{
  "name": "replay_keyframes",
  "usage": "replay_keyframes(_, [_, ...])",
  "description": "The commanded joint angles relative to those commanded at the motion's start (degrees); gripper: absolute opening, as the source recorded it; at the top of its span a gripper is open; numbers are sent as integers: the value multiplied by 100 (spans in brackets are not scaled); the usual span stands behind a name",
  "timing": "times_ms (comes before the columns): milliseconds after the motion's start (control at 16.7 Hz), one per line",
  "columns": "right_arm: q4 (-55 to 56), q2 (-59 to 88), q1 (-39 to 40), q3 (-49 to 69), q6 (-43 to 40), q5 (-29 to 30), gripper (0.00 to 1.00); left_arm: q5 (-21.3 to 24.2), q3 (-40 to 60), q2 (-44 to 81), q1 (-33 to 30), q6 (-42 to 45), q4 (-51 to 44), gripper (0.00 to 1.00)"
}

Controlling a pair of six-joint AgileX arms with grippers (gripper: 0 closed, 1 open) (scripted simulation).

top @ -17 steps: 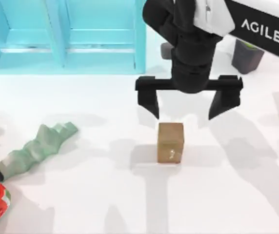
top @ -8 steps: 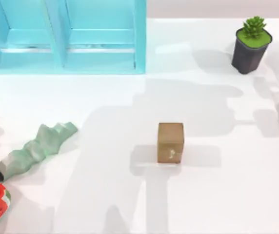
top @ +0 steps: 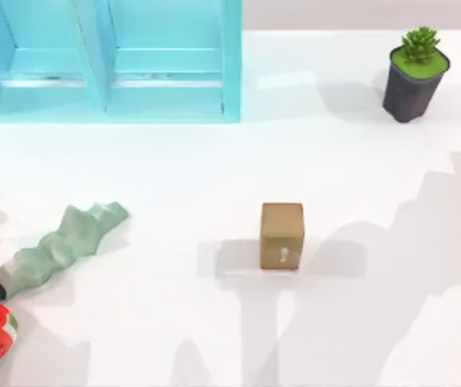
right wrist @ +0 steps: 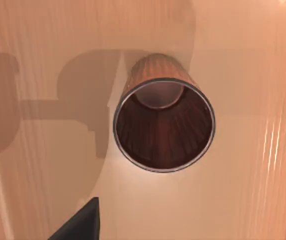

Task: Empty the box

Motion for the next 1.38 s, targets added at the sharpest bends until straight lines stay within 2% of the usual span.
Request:
replay_keyframes(420, [155,7,4,-149,-1,1,100,0,0,0,0,0,0,100])
replay_keyframes(1020, [2023,219,10,-1805,12,-1,100,0,0,0,0,0,0,100])
replay_keyframes(1320, [2170,244,13,-1924,17,2,100,0,0,0,0,0,0,100])
replay_keyframes(1380, [2170,244,13,-1924,17,2,92,0,0,0,0,0,0,100])
